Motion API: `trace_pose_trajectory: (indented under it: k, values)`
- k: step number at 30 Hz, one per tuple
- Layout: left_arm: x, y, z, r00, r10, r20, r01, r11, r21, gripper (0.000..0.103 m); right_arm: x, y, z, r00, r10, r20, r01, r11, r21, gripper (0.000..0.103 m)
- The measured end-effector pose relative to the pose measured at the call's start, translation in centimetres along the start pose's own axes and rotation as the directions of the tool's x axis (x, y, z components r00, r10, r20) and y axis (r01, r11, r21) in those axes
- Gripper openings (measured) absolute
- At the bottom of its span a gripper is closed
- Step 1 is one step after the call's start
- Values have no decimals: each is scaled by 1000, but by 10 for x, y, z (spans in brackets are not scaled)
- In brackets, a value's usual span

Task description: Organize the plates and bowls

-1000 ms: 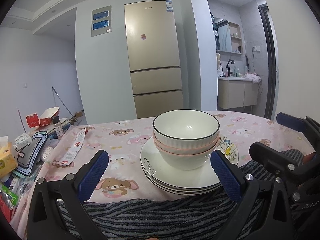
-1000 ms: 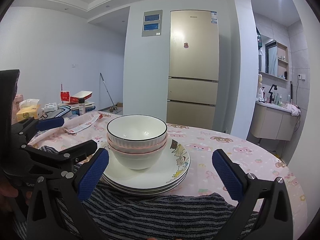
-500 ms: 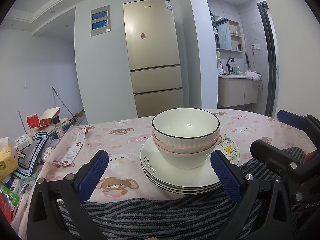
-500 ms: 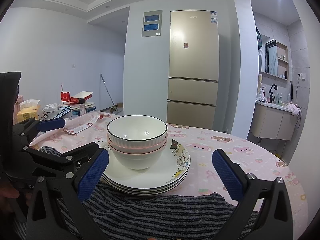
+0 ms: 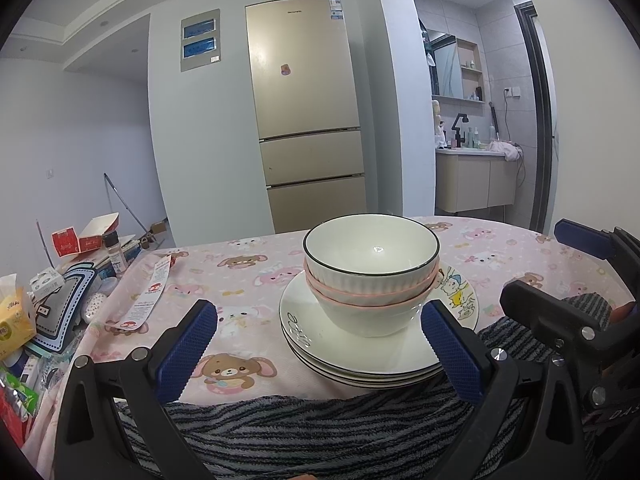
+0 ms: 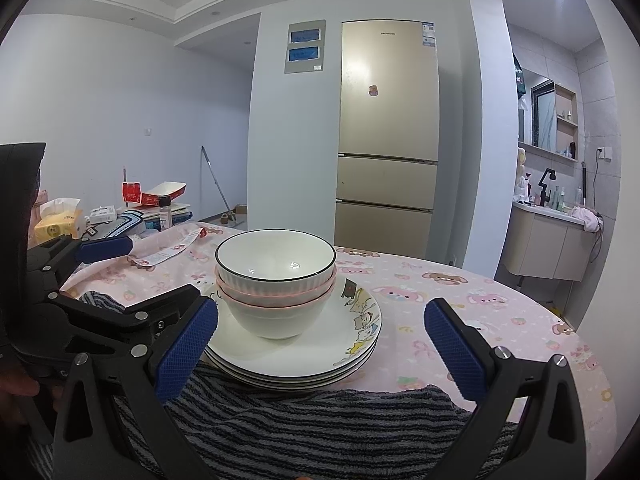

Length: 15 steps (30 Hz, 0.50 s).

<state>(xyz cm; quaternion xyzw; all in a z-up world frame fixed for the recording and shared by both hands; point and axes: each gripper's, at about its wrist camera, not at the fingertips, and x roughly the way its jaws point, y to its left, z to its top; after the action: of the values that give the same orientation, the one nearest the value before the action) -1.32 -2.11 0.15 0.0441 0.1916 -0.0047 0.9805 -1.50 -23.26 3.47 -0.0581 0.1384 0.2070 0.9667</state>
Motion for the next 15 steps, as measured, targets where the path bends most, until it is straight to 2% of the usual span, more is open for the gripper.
trace_pose_trajectory:
  k: [15]
  values:
    - [2,0,0,1000,4,-4,-4,1000,3,103,0,1,0,1000,4,-2,-4,1000,0,103]
